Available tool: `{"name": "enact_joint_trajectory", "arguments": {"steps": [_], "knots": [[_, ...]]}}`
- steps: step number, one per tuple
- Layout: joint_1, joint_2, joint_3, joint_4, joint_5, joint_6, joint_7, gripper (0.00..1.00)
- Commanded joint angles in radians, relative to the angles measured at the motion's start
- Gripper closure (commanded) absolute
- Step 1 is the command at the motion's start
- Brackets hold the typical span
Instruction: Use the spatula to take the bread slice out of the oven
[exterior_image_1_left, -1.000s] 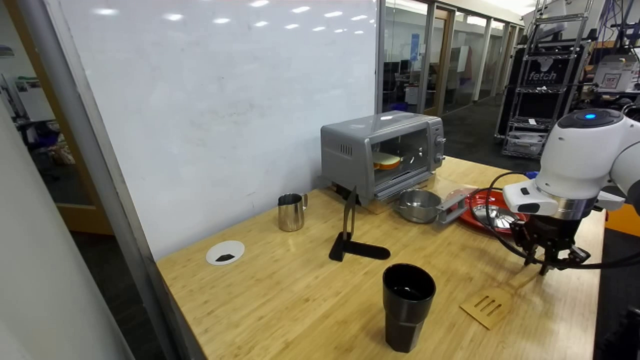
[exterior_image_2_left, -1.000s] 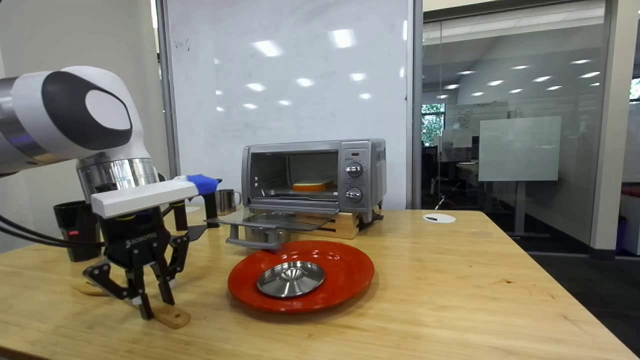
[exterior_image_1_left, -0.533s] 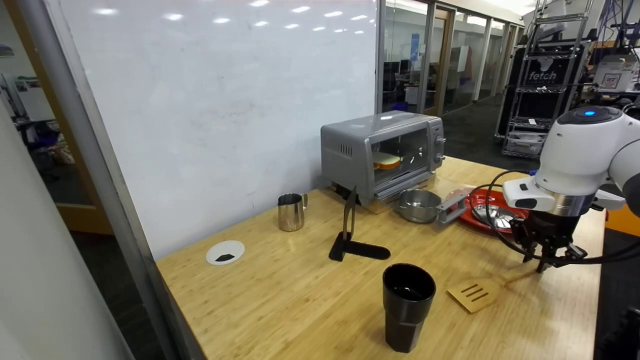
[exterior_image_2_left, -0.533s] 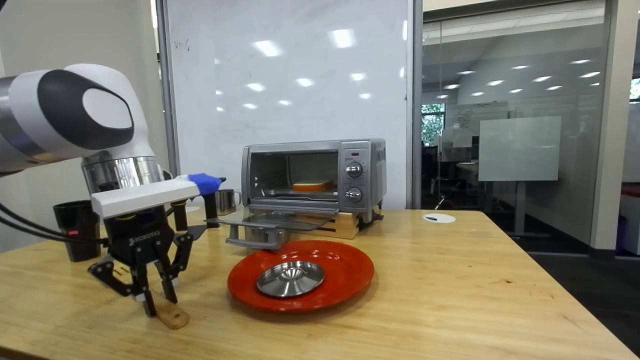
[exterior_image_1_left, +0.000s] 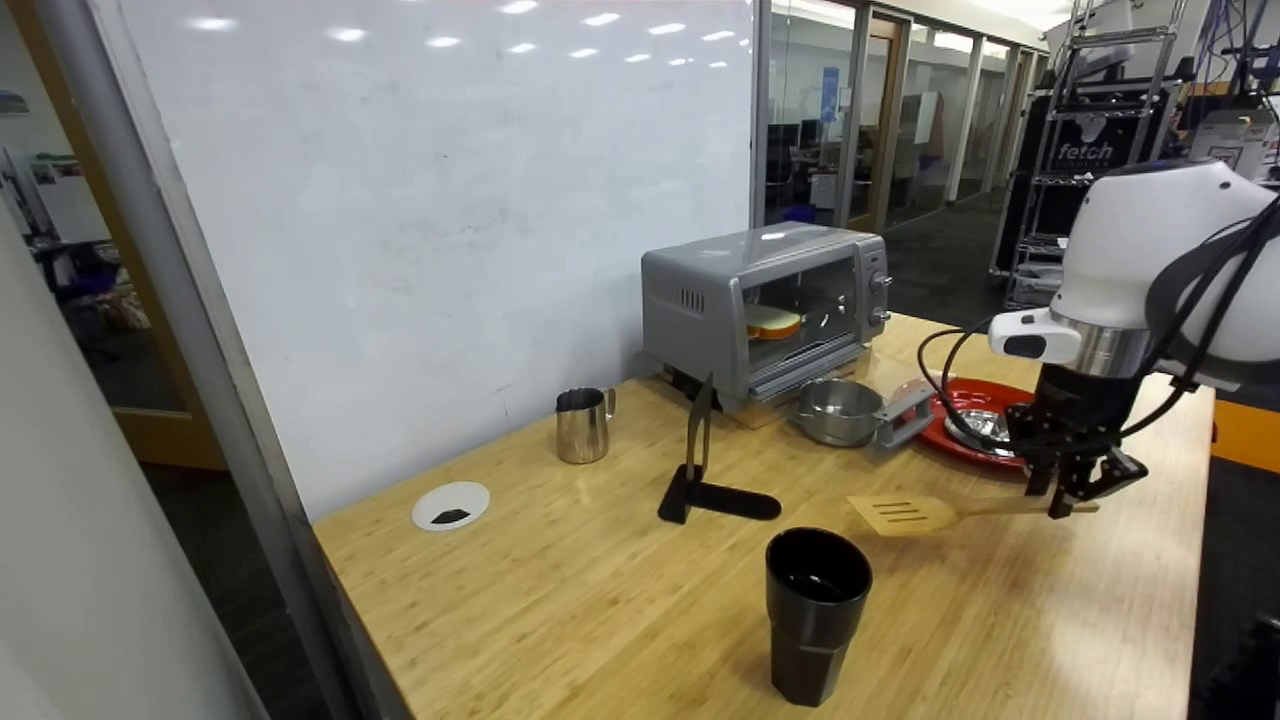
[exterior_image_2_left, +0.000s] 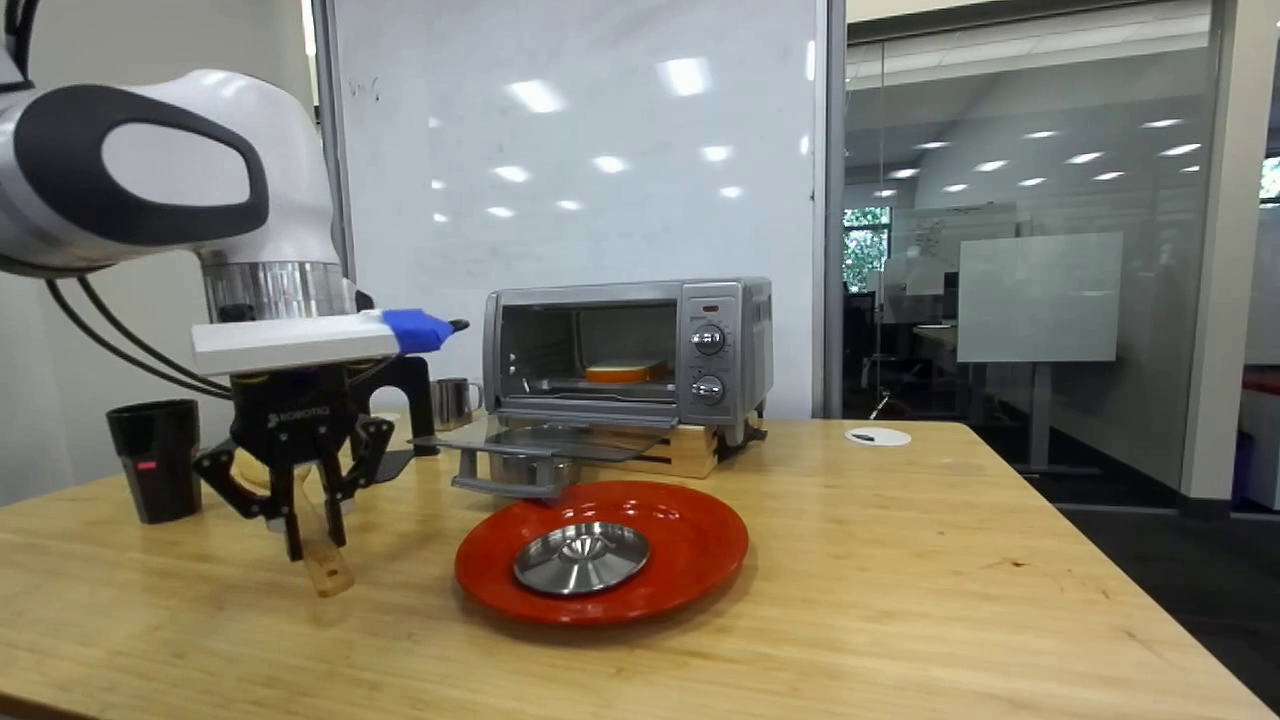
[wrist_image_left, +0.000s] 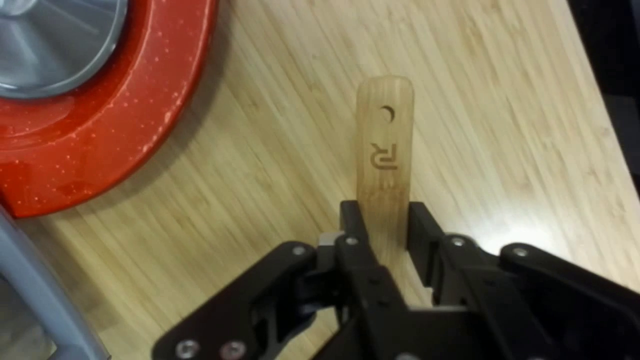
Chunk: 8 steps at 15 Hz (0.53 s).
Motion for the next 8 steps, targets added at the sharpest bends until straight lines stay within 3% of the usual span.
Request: {"name": "enact_joint_trajectory", "arguments": {"steps": [1,4,8], "knots": [[0.030,-0.161,-0.022,-0.002,0.081,-0.188,-0.011,0.93],[0.042,-0.311,-0.038,-0.038,0.095,-0.302,0.085,0.93],[0.039,-0.416,-0.066,0.008,0.121,-0.442,0.284,0.93]]}}
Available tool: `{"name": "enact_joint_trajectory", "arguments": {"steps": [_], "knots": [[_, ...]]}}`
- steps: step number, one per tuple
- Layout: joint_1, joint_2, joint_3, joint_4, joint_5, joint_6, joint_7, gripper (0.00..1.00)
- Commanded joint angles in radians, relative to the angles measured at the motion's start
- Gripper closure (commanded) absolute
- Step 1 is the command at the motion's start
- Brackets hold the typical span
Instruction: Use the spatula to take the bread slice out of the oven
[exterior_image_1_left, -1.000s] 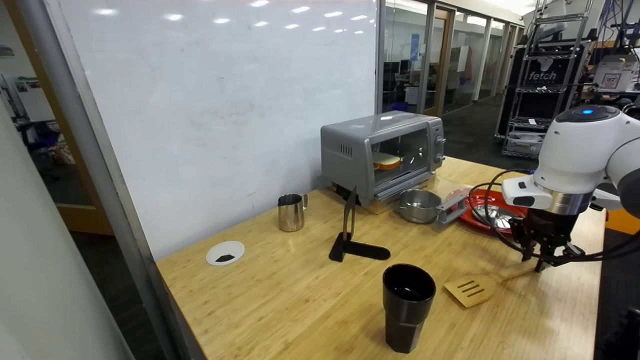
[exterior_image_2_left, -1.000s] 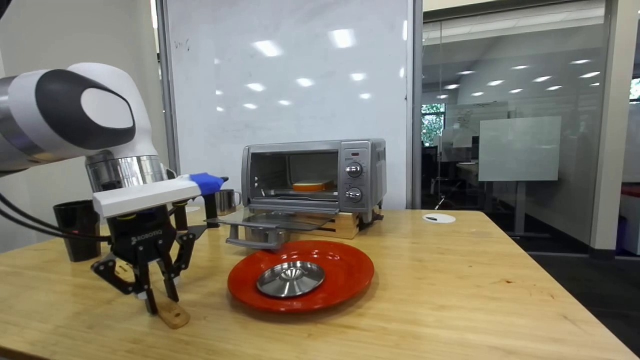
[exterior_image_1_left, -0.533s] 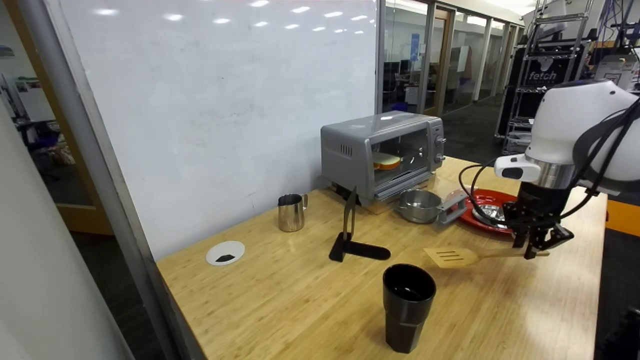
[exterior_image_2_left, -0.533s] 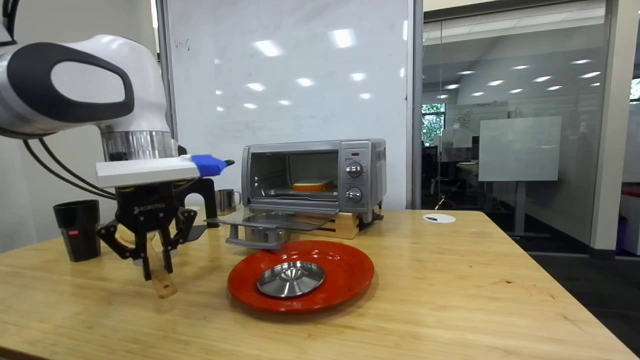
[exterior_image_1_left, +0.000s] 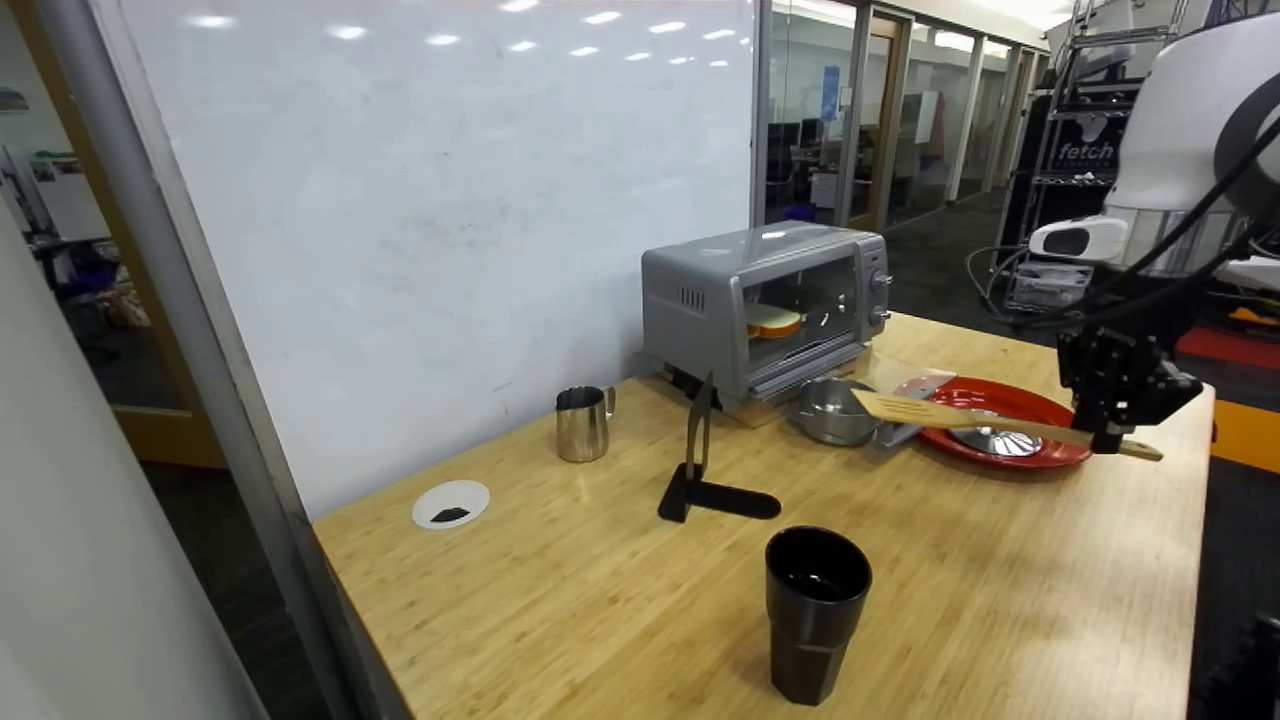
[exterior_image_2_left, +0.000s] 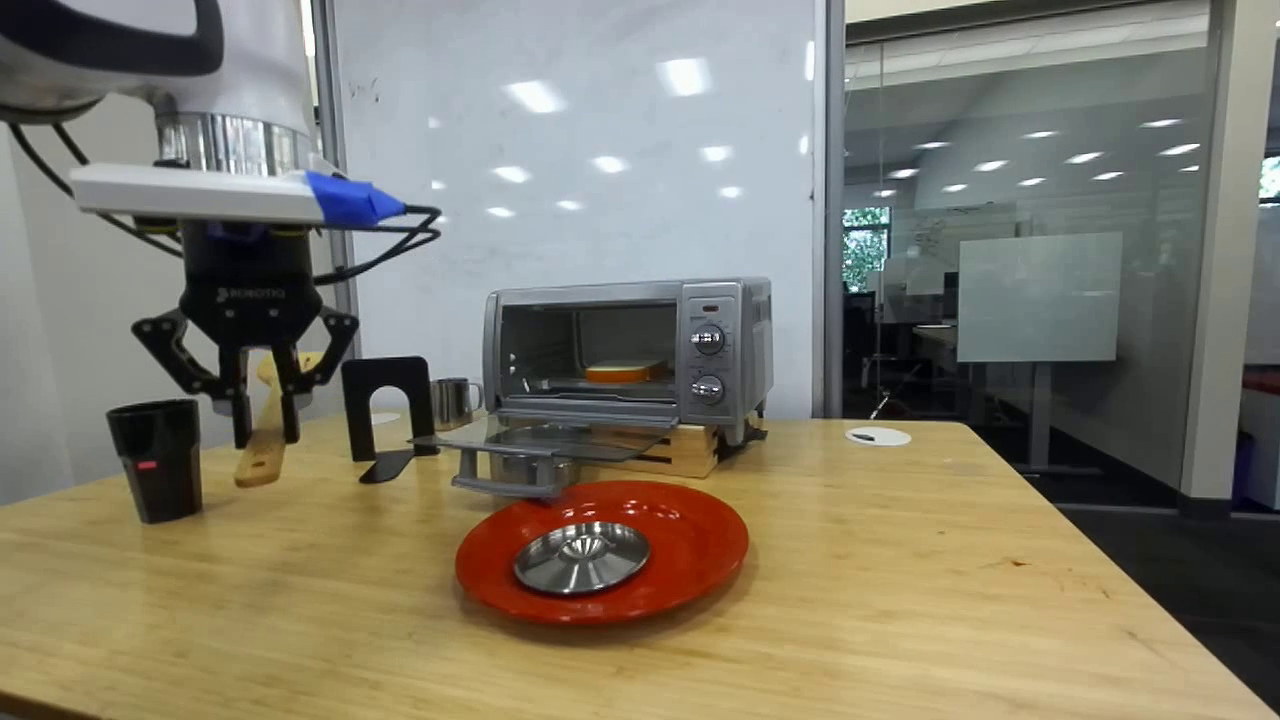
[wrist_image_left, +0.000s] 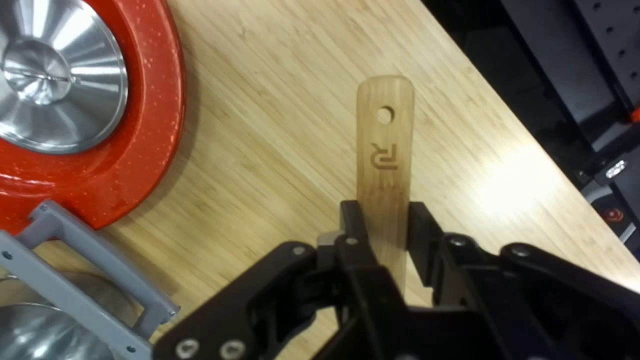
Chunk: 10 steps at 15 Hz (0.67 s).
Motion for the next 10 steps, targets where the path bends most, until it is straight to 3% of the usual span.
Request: {"name": "enact_joint_trajectory", "arguments": {"steps": [1,10], "knots": [[0.005,-0.094,-0.035,0.025,0.021,-0.114,0.159,0.93],[-0.001,0.019,-0.105,0.232,0.025,-0.200,0.575,0.93]]}}
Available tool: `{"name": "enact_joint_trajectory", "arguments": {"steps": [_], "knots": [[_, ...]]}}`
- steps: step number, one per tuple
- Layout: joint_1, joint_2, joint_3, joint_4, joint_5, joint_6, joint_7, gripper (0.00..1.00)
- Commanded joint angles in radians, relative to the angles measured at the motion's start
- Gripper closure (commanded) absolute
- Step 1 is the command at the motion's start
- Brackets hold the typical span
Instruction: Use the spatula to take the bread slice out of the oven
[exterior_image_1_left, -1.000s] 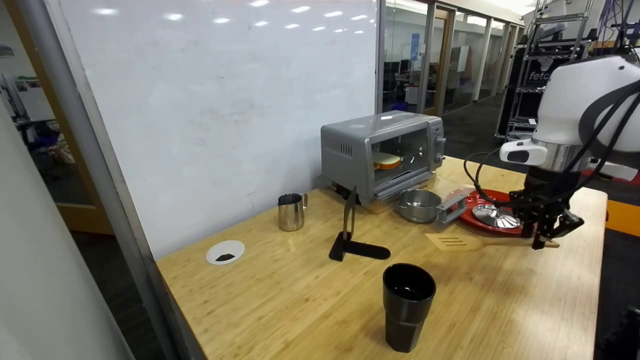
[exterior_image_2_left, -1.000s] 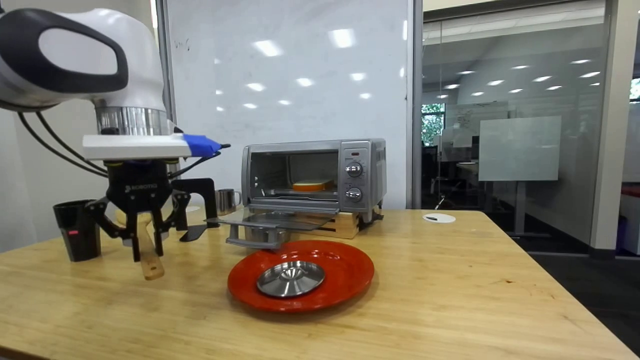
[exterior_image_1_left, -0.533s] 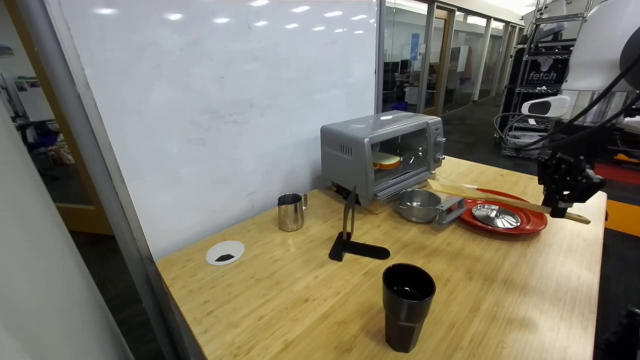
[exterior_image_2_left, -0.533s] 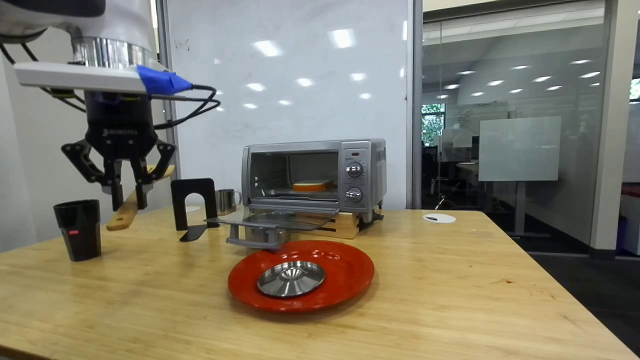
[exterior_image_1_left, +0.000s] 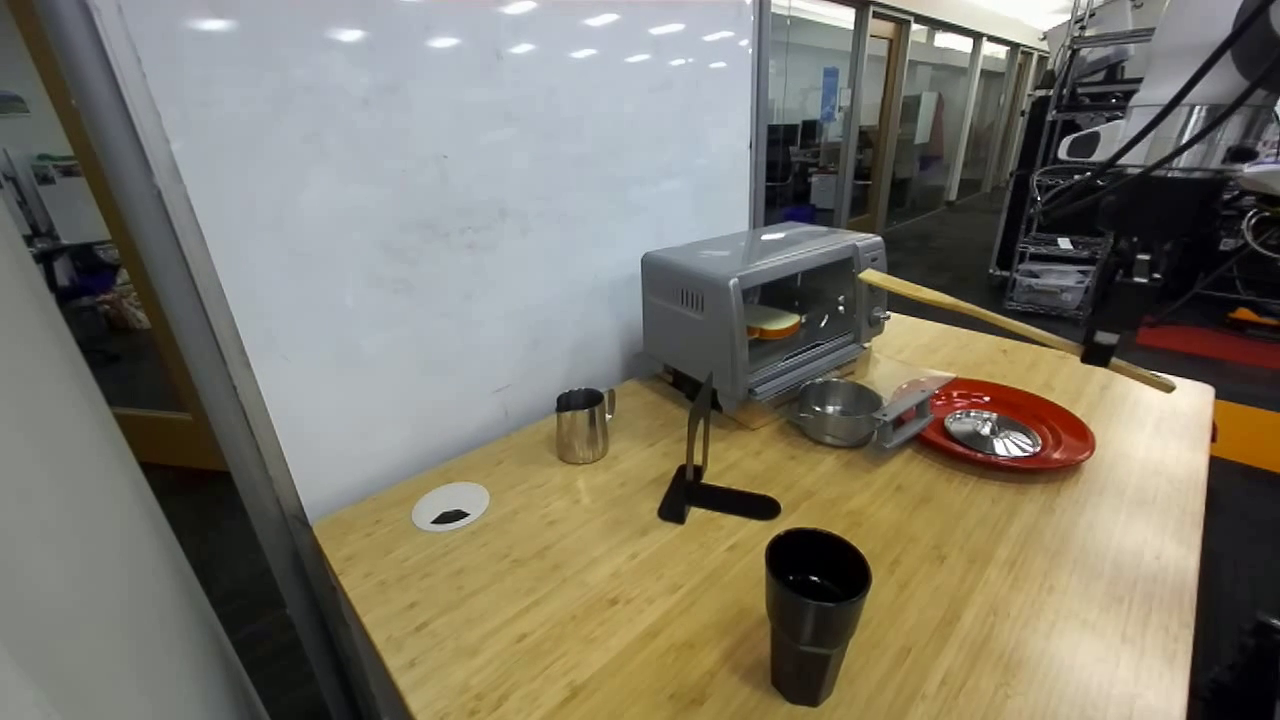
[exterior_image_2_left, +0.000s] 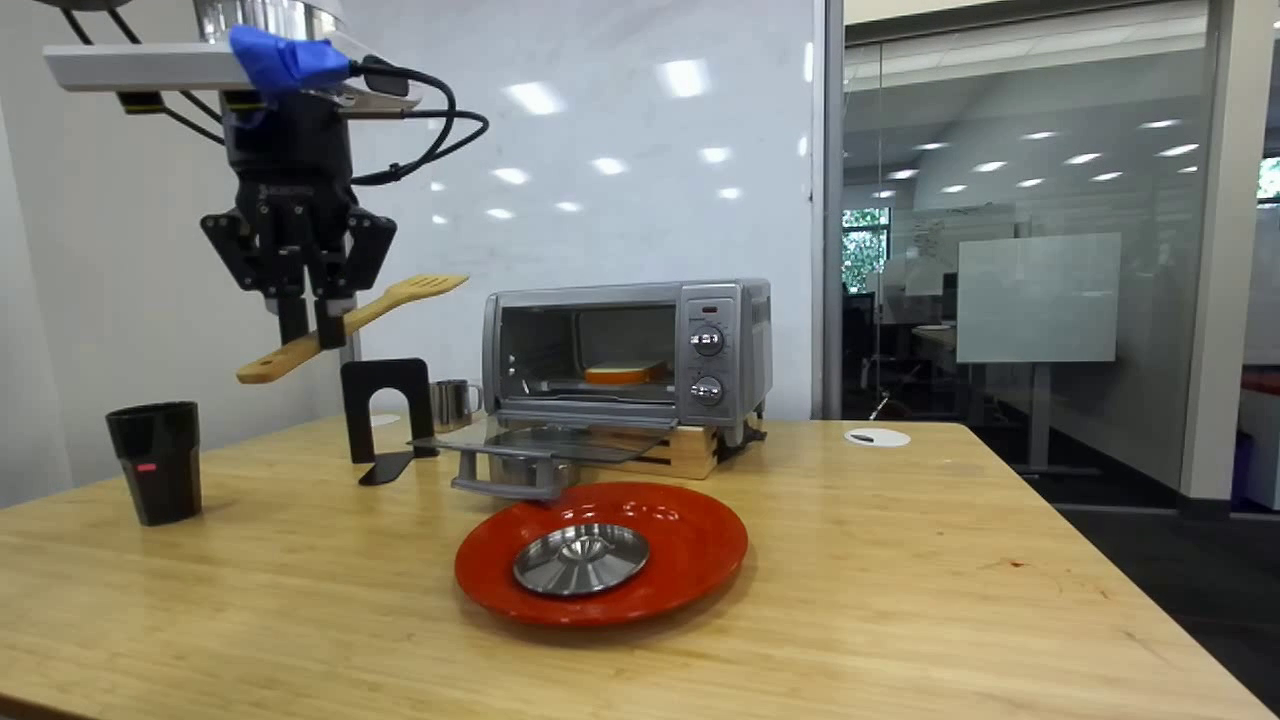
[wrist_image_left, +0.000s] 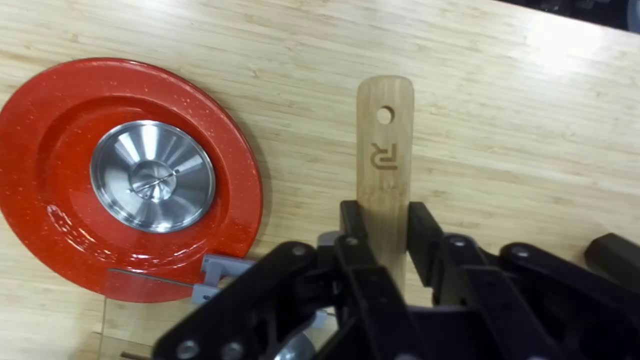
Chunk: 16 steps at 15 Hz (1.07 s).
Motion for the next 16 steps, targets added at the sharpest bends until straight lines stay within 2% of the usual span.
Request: {"name": "enact_joint_trajectory", "arguments": {"steps": [1,8,16], "knots": [[-0.001,0.127,-0.012,0.126,0.021,-0.044,0.132,0.93],[-0.014,0.361,0.003,0.361,0.025,-0.142,0.346,0.93],[-0.026,0.592,0.015,0.616,0.047,-0.305,0.395,0.93]]}}
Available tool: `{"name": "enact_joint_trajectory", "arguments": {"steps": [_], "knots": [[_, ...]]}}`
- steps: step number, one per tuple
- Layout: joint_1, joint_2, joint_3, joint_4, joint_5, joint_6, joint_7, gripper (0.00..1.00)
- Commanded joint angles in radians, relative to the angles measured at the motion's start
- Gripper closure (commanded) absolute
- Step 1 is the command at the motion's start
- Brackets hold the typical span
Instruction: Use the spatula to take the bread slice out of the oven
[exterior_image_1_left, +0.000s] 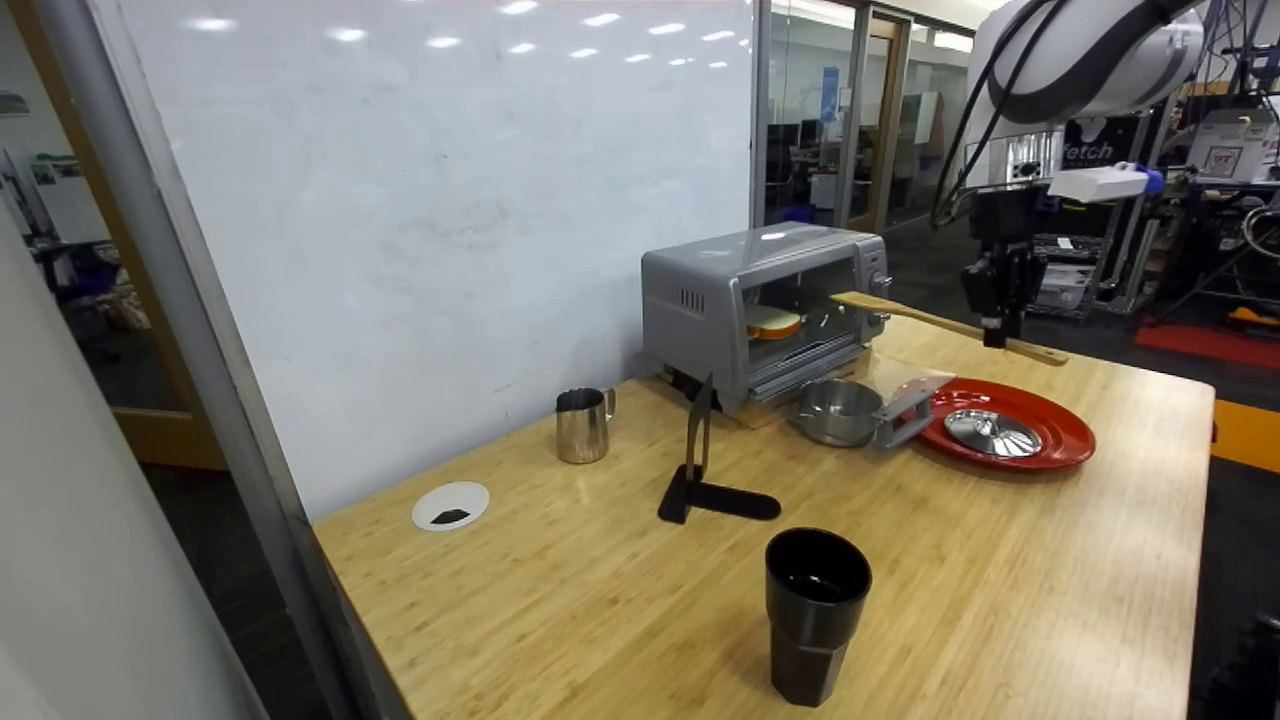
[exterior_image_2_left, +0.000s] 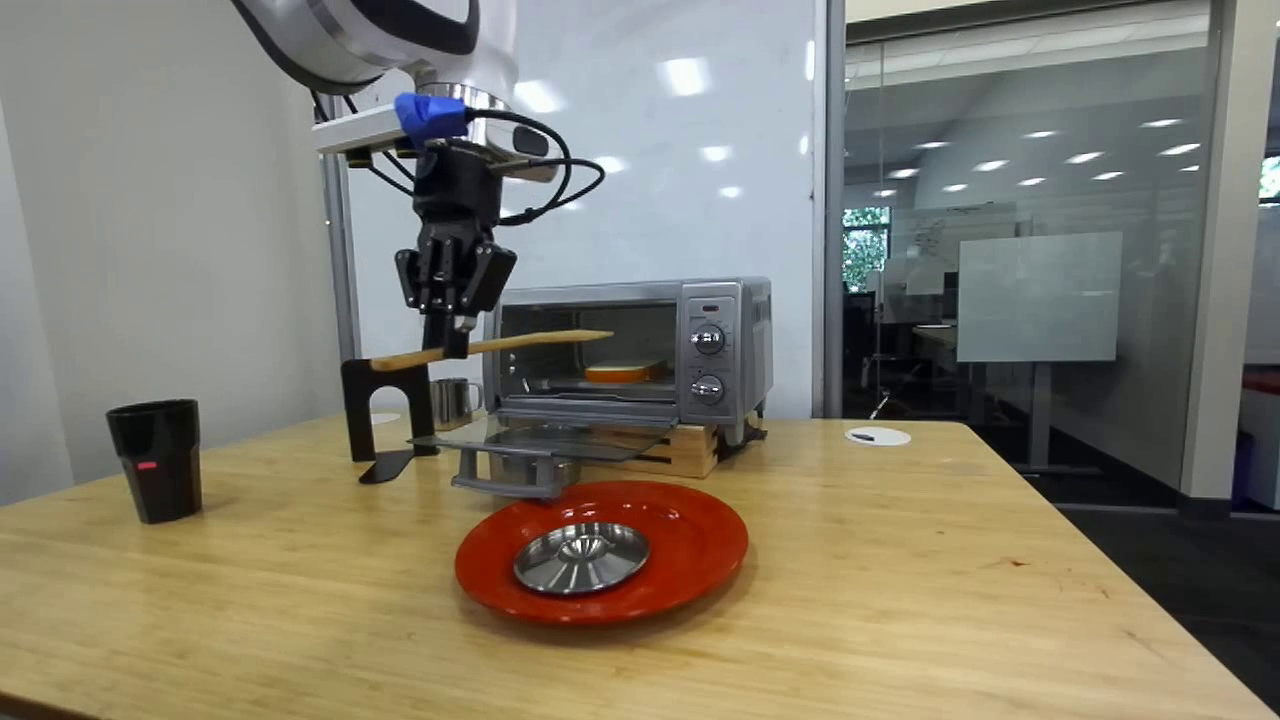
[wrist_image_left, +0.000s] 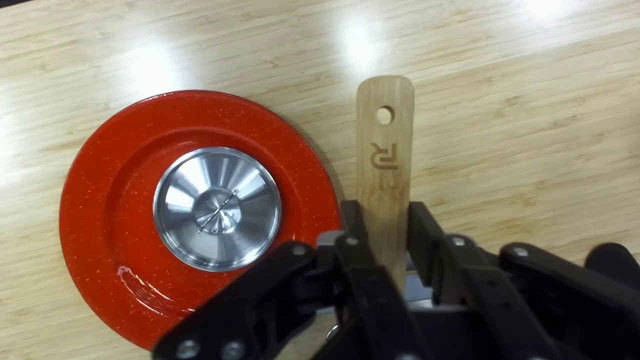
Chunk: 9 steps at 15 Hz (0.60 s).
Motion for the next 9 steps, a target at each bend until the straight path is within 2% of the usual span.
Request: {"name": "enact_joint_trajectory", "arguments": {"steps": [1,9], "knots": [[-0.023,0.113,0.022,0.135,0.022,-0.087,0.005,0.93],[-0.022,0.260,0.040,0.301,0.002,-0.179,0.023,0.93]]}}
